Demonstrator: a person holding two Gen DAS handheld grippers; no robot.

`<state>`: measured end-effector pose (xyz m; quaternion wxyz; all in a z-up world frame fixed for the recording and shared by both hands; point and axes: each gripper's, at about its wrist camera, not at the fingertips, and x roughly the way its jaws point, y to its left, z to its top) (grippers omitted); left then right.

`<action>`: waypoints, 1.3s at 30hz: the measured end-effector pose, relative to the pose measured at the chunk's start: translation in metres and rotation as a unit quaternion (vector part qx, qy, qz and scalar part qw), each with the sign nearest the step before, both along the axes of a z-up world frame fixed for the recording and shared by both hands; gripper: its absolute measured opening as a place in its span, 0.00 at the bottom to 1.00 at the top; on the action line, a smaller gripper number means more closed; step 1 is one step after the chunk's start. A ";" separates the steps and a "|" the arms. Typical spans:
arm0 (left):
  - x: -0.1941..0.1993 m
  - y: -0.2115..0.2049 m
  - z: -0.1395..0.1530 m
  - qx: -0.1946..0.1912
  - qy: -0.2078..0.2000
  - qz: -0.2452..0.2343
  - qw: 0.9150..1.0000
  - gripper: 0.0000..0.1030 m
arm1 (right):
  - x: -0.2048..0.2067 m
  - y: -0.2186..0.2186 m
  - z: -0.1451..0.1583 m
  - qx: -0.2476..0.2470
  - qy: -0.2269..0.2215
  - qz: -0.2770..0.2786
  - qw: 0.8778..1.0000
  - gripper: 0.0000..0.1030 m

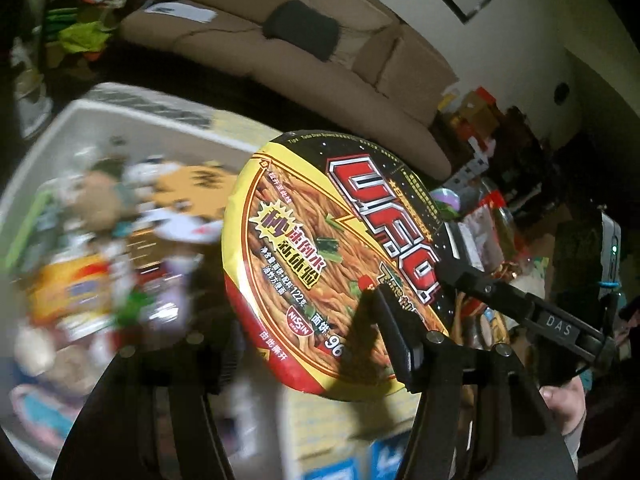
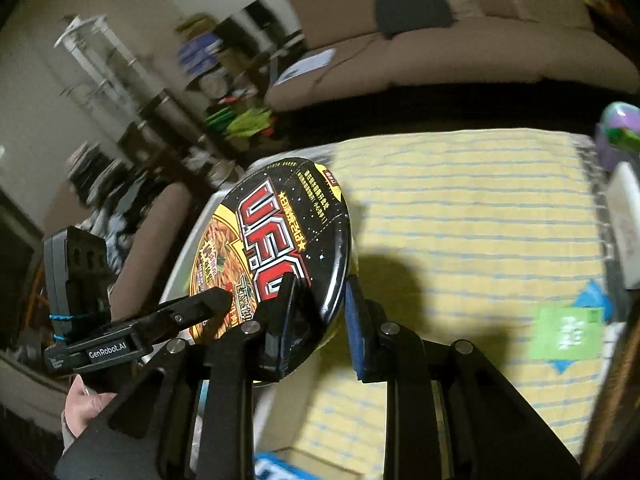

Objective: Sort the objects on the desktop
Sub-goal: 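Lift the UFO noodle bowl and carry it over the bin with both tools, then lower the UFO noodle bowl into the bin with both tools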

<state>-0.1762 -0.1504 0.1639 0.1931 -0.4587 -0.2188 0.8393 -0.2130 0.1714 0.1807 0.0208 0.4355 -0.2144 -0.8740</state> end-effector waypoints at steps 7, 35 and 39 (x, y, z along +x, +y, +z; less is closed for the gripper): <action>0.045 -0.118 -0.022 -0.011 -0.031 0.060 0.998 0.64 | -0.029 -0.121 -0.036 -0.032 -0.022 0.045 0.998 0.21; 0.011 -0.107 -0.087 -0.057 -0.071 0.000 0.996 0.64 | -0.038 -0.112 -0.130 -0.088 -0.091 -0.048 0.991 0.23; 0.010 -0.091 -0.084 -0.066 -0.073 -0.015 0.995 0.64 | -0.030 -0.098 -0.128 -0.090 -0.092 -0.058 0.990 0.23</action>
